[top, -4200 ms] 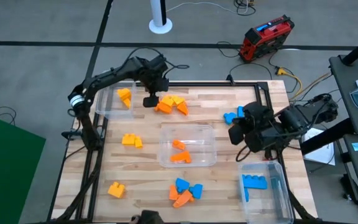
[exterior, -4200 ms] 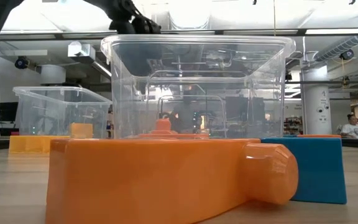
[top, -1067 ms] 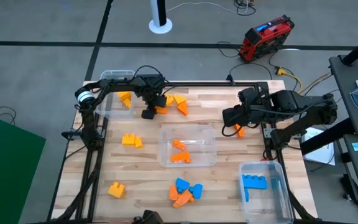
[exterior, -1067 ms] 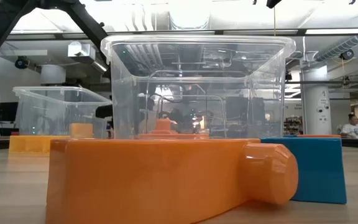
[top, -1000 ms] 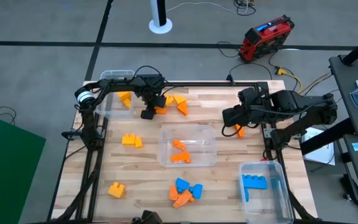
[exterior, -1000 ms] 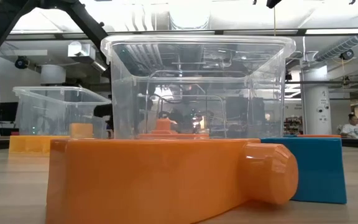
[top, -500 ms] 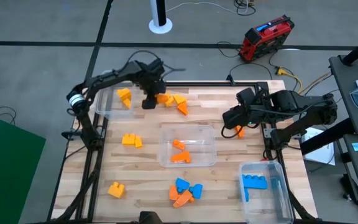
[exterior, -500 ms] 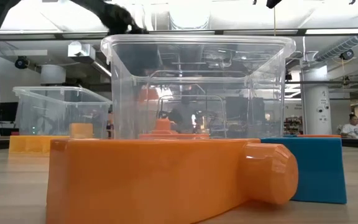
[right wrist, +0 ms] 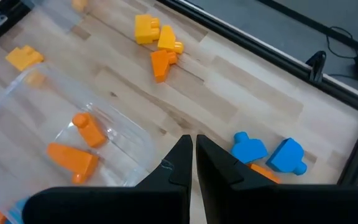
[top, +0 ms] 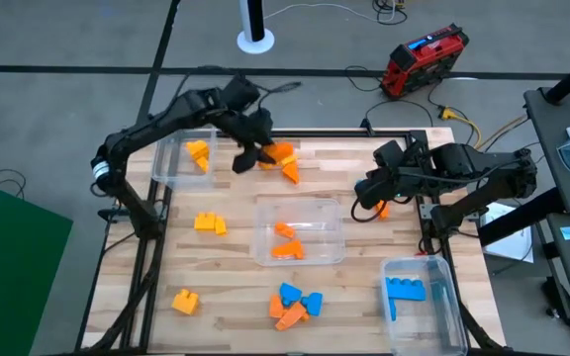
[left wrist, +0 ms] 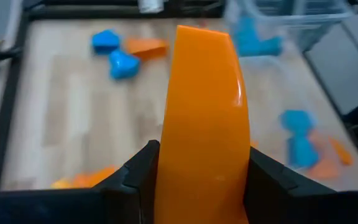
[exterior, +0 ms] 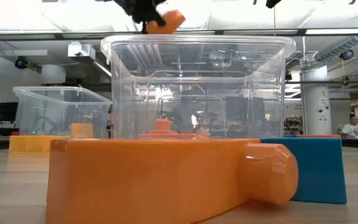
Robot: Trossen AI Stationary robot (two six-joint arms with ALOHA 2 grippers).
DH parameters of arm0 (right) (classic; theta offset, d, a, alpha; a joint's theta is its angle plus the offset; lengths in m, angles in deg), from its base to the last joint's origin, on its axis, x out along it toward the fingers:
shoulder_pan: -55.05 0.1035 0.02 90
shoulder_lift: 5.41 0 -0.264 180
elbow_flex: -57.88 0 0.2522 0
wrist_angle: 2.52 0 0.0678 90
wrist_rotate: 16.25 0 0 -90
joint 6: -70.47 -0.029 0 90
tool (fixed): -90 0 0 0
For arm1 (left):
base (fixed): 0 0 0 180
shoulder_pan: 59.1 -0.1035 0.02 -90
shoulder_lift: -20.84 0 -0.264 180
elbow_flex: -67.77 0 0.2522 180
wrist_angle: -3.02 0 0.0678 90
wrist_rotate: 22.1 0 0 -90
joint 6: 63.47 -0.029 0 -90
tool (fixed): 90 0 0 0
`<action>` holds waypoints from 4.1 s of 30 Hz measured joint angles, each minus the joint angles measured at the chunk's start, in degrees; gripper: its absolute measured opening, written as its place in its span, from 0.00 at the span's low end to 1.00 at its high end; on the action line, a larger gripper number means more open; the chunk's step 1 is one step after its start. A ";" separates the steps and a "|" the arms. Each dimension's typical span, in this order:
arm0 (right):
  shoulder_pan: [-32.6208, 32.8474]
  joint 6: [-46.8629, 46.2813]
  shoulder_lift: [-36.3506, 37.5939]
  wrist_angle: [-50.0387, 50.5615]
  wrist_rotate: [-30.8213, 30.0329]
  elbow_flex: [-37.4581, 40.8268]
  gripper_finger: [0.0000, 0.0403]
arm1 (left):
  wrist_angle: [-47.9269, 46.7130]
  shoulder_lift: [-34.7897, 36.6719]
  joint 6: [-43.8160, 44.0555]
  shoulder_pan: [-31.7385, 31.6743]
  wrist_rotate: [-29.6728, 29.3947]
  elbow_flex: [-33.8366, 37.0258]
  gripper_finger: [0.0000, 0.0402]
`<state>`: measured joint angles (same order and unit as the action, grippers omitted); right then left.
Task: Sort blocks
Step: Put the orange game piece into the middle transparent bin, then put the blue game piece into the bottom right transparent bin
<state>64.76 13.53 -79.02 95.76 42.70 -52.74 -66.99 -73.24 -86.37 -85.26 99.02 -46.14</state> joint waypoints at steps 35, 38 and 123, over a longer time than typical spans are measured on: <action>0.00 10.62 0.00 -5.82 1.05 0.00 0.03 | 10.48 0.42 22.34 18.92 -12.08 10.99 0.39; 0.00 10.88 0.00 -5.92 1.03 0.00 0.03 | 11.15 0.42 22.37 20.32 -12.06 11.39 0.41; -31.28 -7.42 1.96 -22.22 17.33 32.42 0.03 | -6.72 22.89 31.74 20.04 -62.57 10.14 0.57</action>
<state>33.48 6.11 -77.06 73.54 60.03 -20.32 -73.71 -50.34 -54.63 -65.21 36.45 -36.00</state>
